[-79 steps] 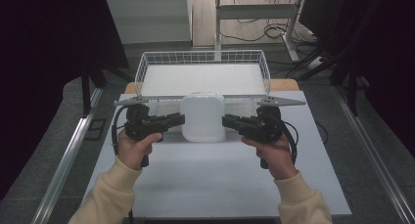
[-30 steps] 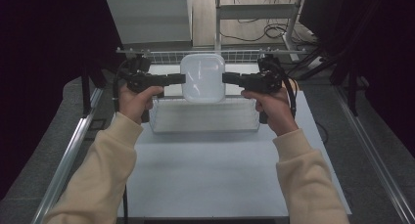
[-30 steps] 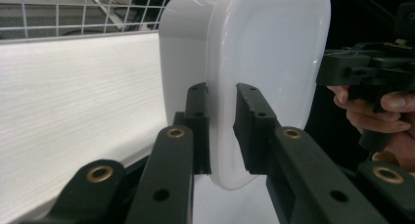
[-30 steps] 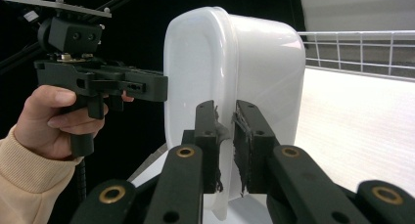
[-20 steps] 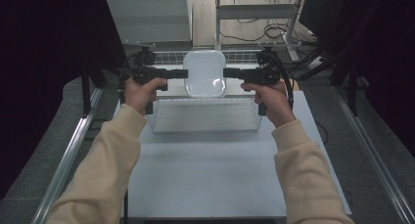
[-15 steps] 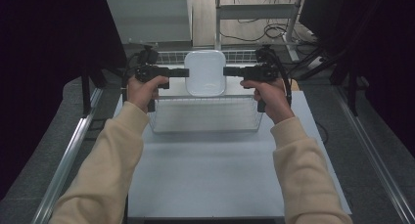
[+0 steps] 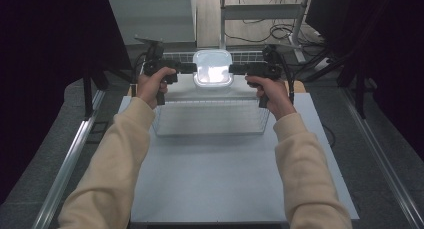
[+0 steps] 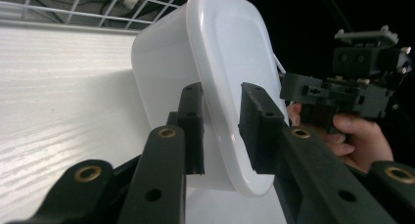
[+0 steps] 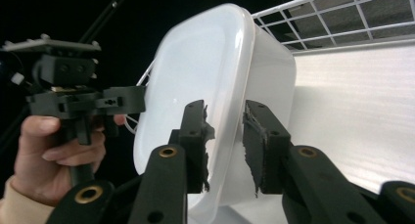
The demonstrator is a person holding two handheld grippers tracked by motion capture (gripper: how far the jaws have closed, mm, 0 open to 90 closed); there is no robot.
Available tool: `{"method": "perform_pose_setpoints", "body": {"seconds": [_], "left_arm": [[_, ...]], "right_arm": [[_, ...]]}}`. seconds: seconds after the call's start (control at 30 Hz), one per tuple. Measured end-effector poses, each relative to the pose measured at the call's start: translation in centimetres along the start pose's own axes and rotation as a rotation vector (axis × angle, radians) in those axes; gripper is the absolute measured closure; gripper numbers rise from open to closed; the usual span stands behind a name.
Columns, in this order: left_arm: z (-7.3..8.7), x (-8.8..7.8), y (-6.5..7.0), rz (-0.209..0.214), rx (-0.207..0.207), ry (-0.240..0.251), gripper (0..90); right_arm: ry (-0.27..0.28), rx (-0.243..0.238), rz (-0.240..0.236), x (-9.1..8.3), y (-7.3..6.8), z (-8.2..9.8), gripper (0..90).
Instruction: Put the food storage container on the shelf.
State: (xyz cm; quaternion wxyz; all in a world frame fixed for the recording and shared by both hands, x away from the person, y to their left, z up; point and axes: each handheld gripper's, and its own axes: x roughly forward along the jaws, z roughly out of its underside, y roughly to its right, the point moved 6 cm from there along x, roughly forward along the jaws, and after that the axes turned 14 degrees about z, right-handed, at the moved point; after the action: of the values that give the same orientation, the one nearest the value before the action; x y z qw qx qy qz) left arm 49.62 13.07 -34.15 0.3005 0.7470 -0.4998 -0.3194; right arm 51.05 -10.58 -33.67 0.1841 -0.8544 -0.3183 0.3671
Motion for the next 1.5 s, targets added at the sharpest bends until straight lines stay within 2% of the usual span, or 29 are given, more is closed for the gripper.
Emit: {"method": "perform_pose_setpoints", "body": {"seconds": [0.03,0.3,0.43,0.5,0.53,0.63,0.77,0.87,0.97,1.03,1.1,1.17,1.23,1.33,1.5], "left_arm": [[-0.1,0.1,-0.4,0.006,-0.020,0.013,70.9],[-0.3,0.5,-1.8,0.023,-0.066,0.037,65.2],[-0.3,0.6,-1.8,0.013,-0.039,0.038,63.3],[-0.1,0.7,-1.6,0.004,-0.014,0.029,57.4],[-0.1,0.7,-1.5,-0.009,0.001,0.034,51.1],[0.0,0.0,-0.5,-0.031,0.045,0.080,36.1],[0.8,-1.2,1.3,-0.036,0.122,0.093,30.0],[2.0,-2.0,2.5,-0.048,0.177,0.084,28.5],[3.4,-2.6,3.3,-0.049,0.221,0.065,28.1],[4.4,-2.9,3.5,-0.076,0.245,0.049,27.9],[5.7,-3.1,3.8,-0.105,0.278,0.027,27.5],[7.0,-3.4,4.0,-0.126,0.310,0.007,27.4],[8.3,-3.7,4.1,-0.136,0.339,-0.015,27.1],[10.2,-4.2,4.1,-0.153,0.372,-0.037,27.0],[13.1,-5.3,3.6,-0.226,0.420,-0.041,26.8]], "right_arm": [[0.000,0.008,0.001,0.2,0.1,-0.1,68.5],[-0.016,0.079,-0.013,1.6,0.8,-0.3,61.4],[-0.013,0.070,-0.009,1.7,0.8,-0.2,57.3],[-0.016,0.060,-0.005,1.8,0.6,-0.1,46.9],[-0.005,0.054,0.003,1.7,0.5,-0.1,42.4],[0.060,0.004,0.034,0.9,0.0,-0.2,31.9],[0.125,-0.108,0.075,-1.2,-0.9,0.2,28.8],[0.135,-0.188,0.088,-2.6,-1.7,1.1,27.8],[0.128,-0.274,0.133,-3.7,-2.2,2.4,27.6],[0.122,-0.312,0.160,-4.3,-2.3,3.2,27.5],[0.120,-0.339,0.170,-4.7,-2.3,4.0,27.6],[0.120,-0.345,0.156,-5.1,-2.2,4.8,27.5],[0.119,-0.353,0.153,-5.4,-2.1,5.5,27.3],[0.145,-0.385,0.176,-6.1,-1.8,6.7,27.2],[0.172,-0.425,0.195,-7.2,-1.3,9.5,26.7]]}}
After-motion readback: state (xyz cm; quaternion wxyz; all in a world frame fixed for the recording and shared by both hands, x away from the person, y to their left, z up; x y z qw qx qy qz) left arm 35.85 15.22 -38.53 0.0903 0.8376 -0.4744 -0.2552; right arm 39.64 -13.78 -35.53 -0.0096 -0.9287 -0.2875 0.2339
